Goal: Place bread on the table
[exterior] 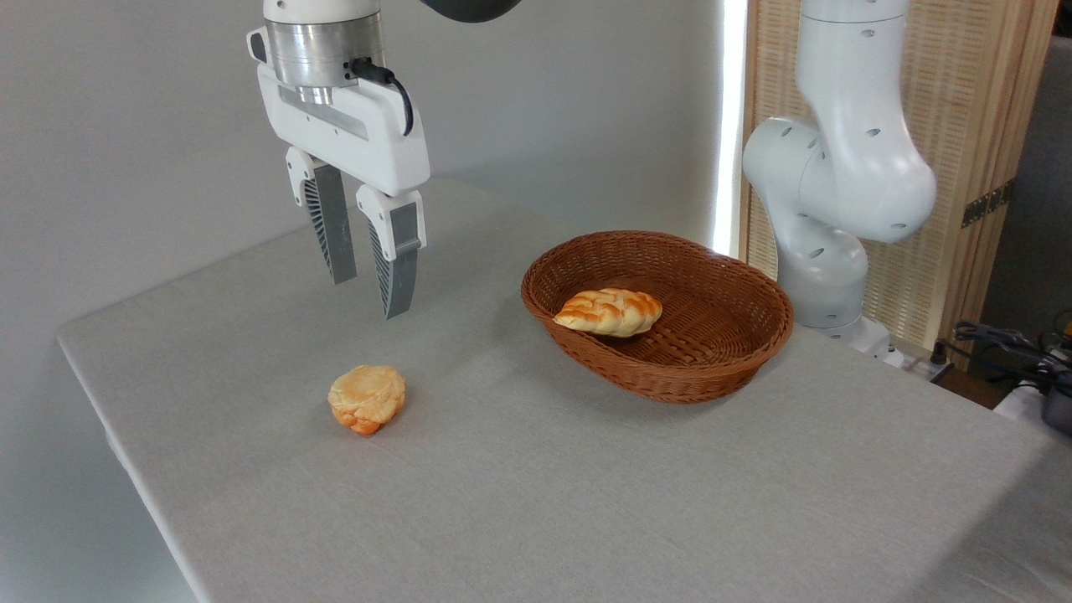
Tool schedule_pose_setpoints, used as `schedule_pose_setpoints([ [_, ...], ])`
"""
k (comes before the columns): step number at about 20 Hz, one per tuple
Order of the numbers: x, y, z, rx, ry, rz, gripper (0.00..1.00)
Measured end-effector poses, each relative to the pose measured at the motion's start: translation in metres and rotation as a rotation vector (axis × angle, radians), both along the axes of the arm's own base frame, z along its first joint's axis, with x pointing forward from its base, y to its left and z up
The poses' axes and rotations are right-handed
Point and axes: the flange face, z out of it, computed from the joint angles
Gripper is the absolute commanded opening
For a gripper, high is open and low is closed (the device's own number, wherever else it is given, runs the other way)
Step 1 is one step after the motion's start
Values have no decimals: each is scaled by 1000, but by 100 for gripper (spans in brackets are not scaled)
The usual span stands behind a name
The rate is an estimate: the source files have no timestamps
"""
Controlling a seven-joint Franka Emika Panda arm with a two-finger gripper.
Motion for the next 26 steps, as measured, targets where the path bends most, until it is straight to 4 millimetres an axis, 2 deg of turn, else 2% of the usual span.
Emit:
schedule_pose_setpoints([
  [11, 1, -1, -2, 1, 3, -2, 100],
  [16, -1, -12, -4, 2, 7, -21, 100],
  [26, 0, -12, -6, 2, 11, -21, 100],
])
